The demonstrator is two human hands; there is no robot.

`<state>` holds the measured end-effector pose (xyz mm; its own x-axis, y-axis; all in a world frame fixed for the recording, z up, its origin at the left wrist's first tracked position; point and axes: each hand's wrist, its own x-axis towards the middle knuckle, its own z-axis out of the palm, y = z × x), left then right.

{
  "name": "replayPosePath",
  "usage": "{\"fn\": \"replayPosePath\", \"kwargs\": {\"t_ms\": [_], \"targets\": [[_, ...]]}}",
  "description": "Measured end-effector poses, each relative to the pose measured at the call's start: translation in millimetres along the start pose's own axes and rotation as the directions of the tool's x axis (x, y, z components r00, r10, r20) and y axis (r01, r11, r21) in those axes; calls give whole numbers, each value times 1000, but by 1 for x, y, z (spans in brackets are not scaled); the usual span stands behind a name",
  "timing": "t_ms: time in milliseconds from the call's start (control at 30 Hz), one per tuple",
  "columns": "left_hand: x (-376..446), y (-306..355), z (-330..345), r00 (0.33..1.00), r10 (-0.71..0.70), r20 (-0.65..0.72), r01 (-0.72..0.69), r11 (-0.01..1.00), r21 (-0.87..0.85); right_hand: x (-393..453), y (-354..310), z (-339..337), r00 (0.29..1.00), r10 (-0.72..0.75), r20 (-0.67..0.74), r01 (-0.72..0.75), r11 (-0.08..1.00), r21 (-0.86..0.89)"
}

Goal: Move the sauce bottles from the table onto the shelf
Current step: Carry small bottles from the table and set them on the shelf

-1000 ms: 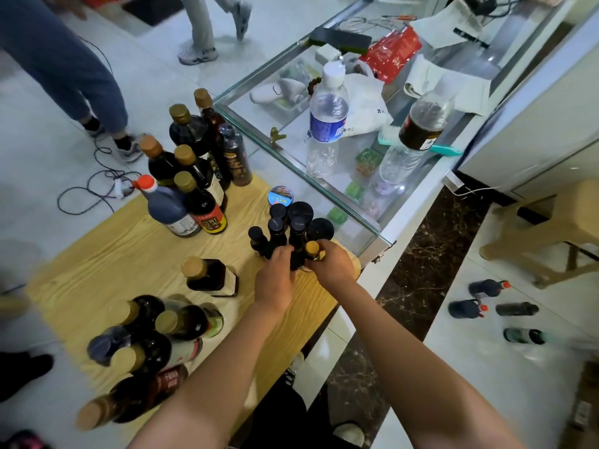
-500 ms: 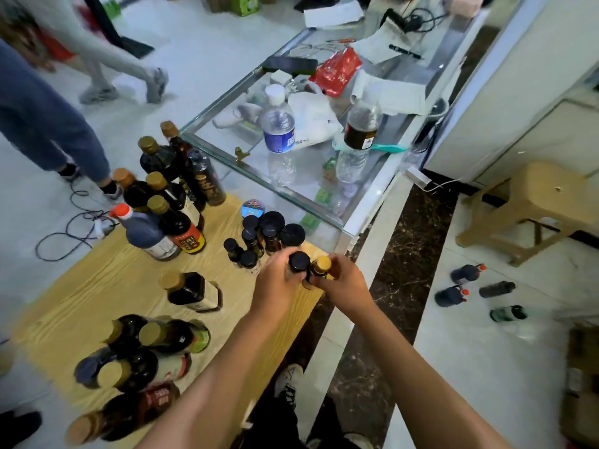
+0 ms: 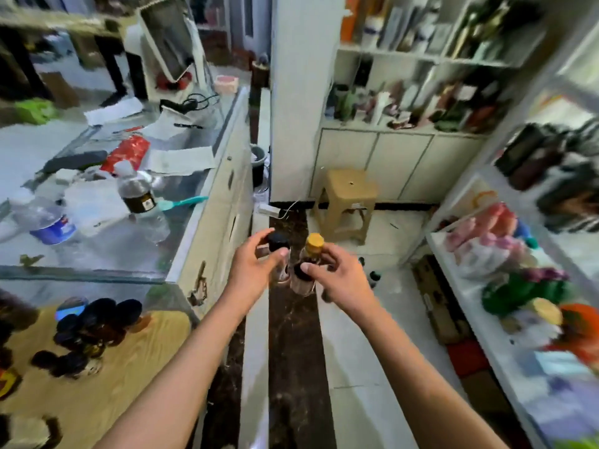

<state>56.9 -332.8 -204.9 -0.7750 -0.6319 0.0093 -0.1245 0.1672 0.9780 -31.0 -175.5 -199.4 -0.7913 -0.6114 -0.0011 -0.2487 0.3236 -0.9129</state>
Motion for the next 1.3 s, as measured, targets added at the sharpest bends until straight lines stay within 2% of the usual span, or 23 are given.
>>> {"fn": "replayPosePath", "kwargs": {"t_ms": [167,300,400,533,667,867,1033,1167,1300], "targets": [[4,66,105,966,114,233,-107,993,-44,-29,3,-117,953,2,-302,-7,1000,-18],[-7,113,195,917,194,349,-173,981,-90,-55,22,-202,858,10,-513,-30,999,-31],[-16,136,253,880,214,424,-190,977,-98,-77,30,-257,798,31,-601,-58,998,-27],[-30,166,327,818,241,522,-185,970,-158,-106,46,-325,740,65,-670,-40,998,52],[-45,195,396,771,252,585,-137,963,-234,-130,62,-385,646,116,-754,-41,992,118],[-65,236,492,632,299,715,-103,947,-305,-153,89,-474,521,211,-827,-44,974,220],[-71,268,572,529,336,779,-30,925,-379,-173,90,-539,451,266,-852,85,938,337],[-67,301,635,462,388,798,5,898,-440,-178,91,-598,376,218,-900,156,943,294],[-53,334,697,399,438,806,33,871,-489,-173,86,-666,282,121,-952,38,990,137]]}}
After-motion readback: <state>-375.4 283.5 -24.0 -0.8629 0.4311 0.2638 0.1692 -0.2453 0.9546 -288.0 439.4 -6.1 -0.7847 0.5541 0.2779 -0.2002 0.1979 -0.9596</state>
